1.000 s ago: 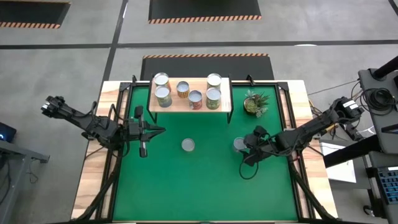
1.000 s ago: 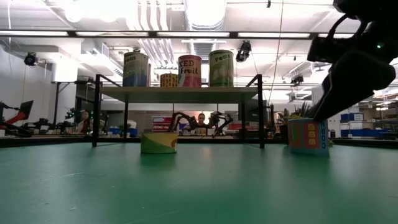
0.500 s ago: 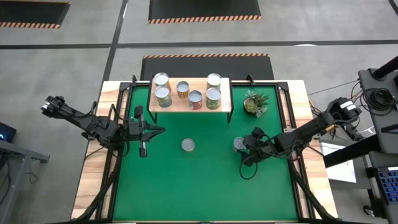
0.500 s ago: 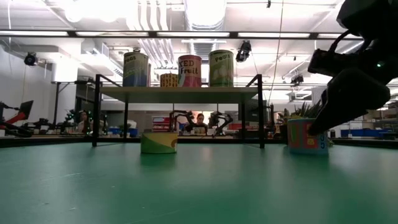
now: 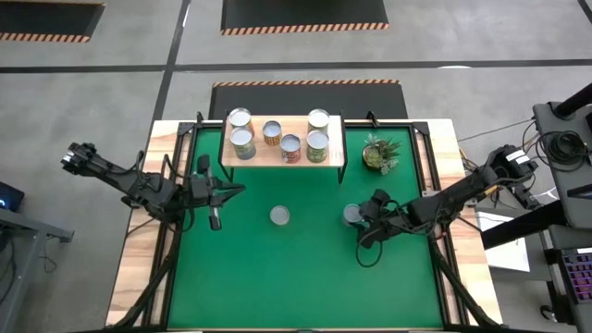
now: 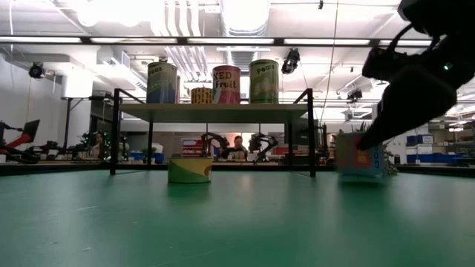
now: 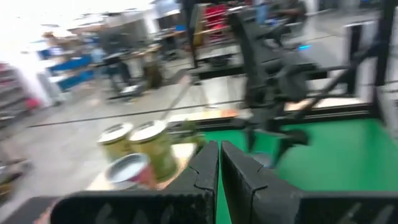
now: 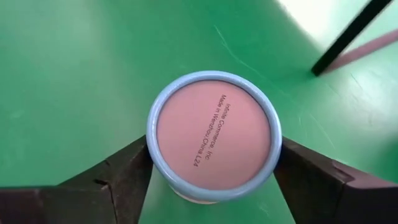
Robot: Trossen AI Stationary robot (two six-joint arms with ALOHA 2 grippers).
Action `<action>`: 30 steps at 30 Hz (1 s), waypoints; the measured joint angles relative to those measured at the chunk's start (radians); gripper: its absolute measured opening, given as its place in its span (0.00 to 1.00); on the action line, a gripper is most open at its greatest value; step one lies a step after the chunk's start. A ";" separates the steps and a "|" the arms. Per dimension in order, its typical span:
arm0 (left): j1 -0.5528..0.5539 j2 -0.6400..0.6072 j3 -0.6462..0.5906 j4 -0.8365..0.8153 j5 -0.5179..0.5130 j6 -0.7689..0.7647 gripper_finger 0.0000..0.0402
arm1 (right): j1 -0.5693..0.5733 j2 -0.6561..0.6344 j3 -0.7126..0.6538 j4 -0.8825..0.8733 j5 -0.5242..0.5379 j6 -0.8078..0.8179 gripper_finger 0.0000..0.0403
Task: Pick and place cans onto a shelf
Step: Put the small blue can on the shelf aligned with the other small yellow can
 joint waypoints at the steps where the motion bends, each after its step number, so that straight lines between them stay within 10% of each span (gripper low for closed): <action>1: 0.000 -0.004 -0.001 0.000 -0.034 0.008 0.00 | 0.000 0.000 0.009 -0.001 0.000 -0.007 0.72; 30: 0.000 -0.213 -0.064 -0.042 -0.163 0.049 0.00 | -0.040 0.056 0.563 -0.090 -0.003 -0.310 0.71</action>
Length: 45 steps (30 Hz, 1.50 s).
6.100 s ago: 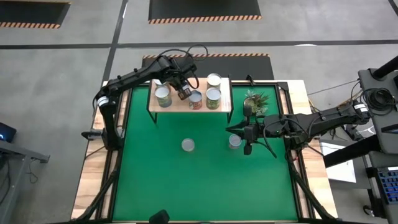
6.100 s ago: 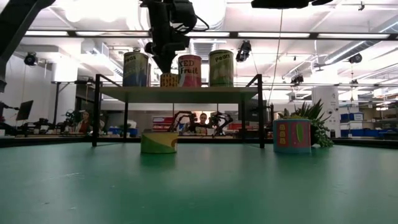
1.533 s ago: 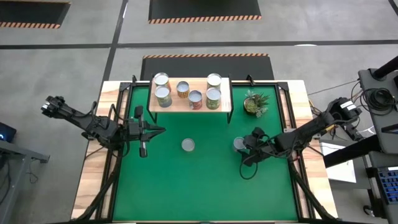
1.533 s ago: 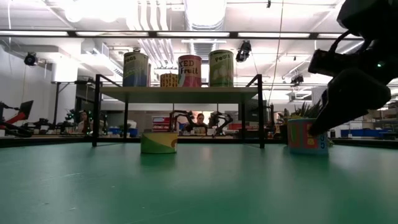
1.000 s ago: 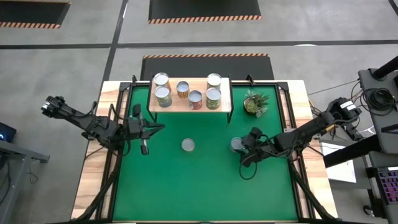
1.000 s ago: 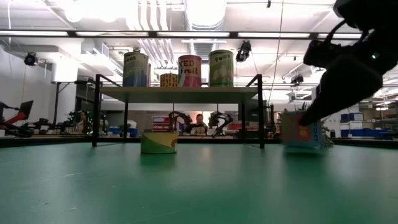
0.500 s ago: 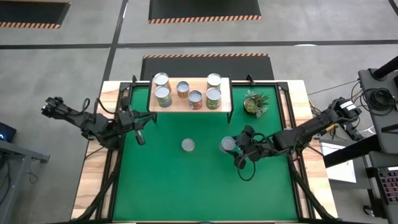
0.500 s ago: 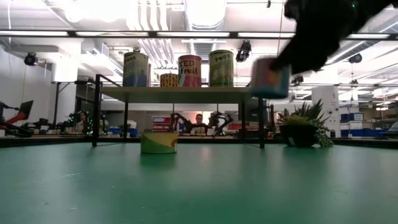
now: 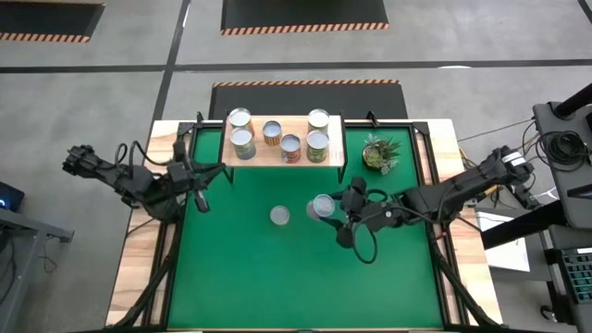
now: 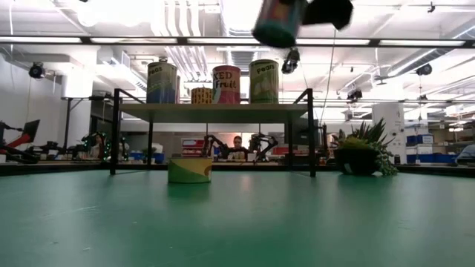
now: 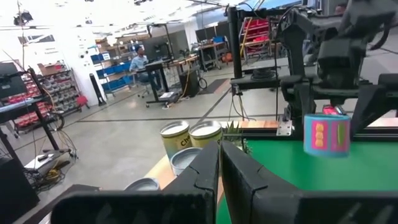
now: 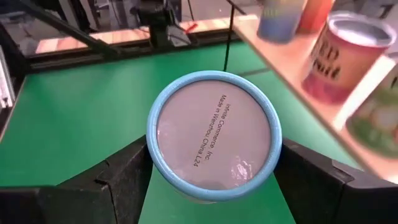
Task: Pick and place cans onto a shelf
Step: Put the small blue can on the shelf aligned with the other small yellow can
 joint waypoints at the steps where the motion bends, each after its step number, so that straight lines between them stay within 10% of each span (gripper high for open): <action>1: 0.000 -0.002 0.000 -0.003 0.000 0.000 0.00 | -0.005 0.009 0.024 -0.022 0.000 -0.012 0.71; 19: 0.000 -0.189 -0.070 -0.026 -0.004 -0.003 0.00 | -0.178 0.286 0.485 -0.128 -0.099 -0.275 0.71; 45: 0.000 -0.265 -0.089 -0.025 0.014 -0.001 0.00 | -0.378 0.546 0.798 -0.126 -0.337 -0.462 0.71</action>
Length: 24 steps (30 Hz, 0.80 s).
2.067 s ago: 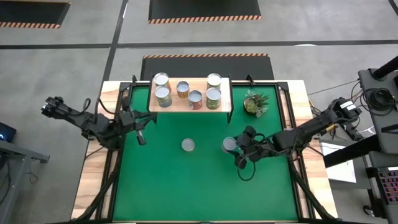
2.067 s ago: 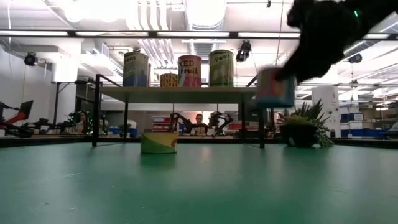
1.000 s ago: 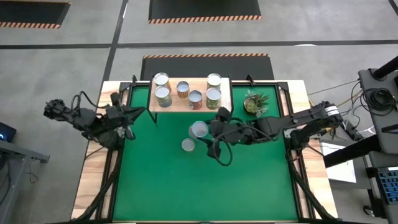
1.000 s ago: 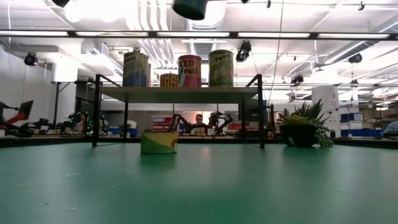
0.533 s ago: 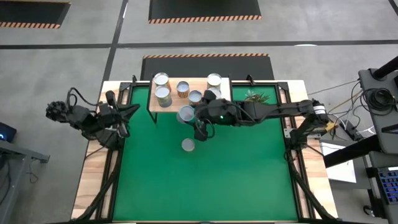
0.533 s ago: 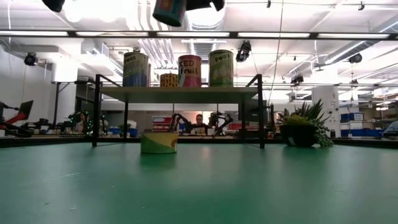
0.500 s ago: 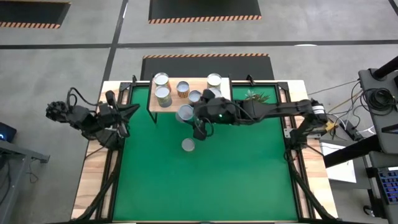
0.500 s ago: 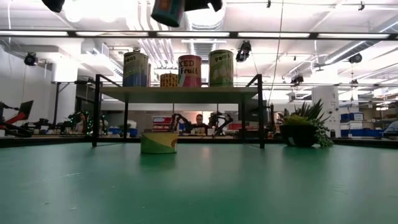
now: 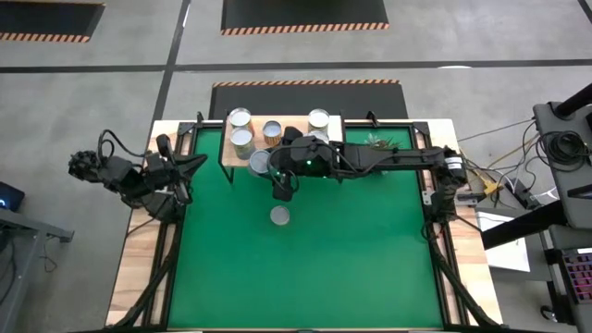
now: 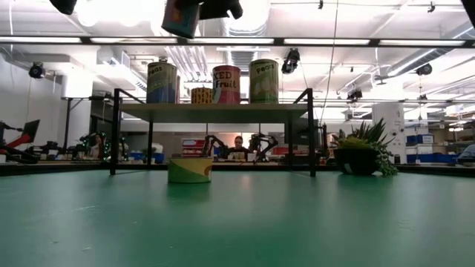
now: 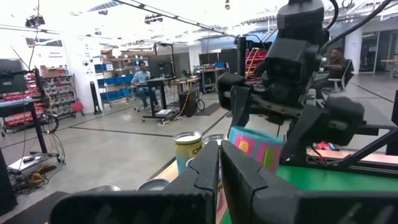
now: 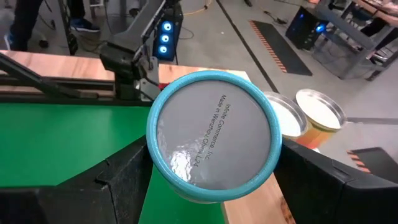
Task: Pick and place cans onto a shelf
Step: Put the small blue can on the shelf aligned with the other small yellow can
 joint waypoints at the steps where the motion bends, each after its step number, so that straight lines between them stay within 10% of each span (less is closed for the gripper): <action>1: 0.000 0.000 0.000 0.000 0.000 0.000 0.00 | -0.003 0.011 0.010 -0.004 -0.002 -0.001 0.71; 24: 0.000 -0.005 0.000 0.000 0.001 0.000 0.00 | -0.084 0.226 0.220 -0.256 0.007 -0.044 0.71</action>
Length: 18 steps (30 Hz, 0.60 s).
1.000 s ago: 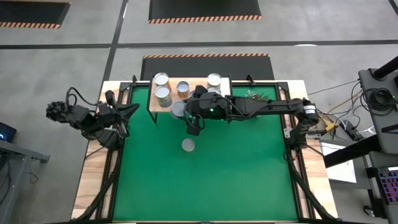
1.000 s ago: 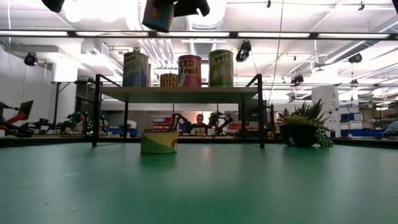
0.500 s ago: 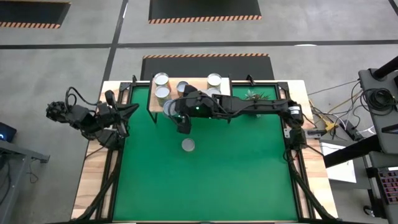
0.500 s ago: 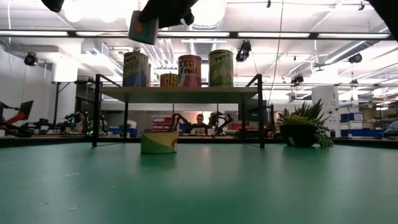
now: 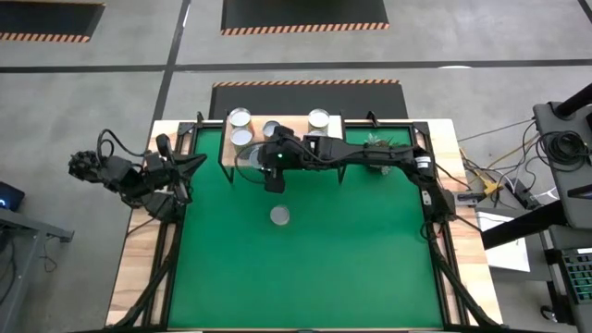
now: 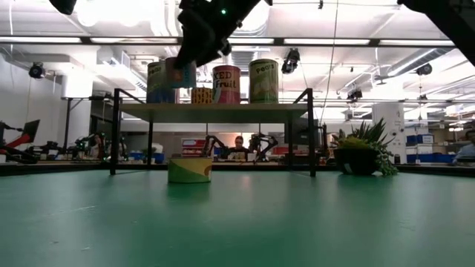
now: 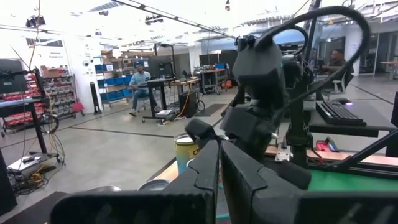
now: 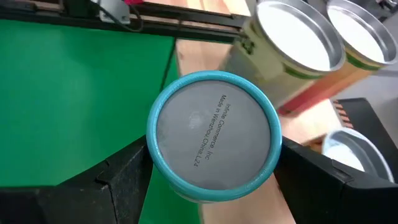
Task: Pick and place cans onto a shelf
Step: Put the small blue can on the shelf aligned with the other small yellow can
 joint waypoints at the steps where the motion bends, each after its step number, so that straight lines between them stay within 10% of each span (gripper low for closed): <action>1: 0.000 0.000 0.000 0.000 0.000 0.000 0.00 | -0.004 0.000 0.000 -0.003 0.000 0.000 0.71; 18: 0.000 0.000 0.000 0.000 0.000 0.000 0.00 | -0.020 -0.002 -0.005 -0.028 0.000 -0.016 0.73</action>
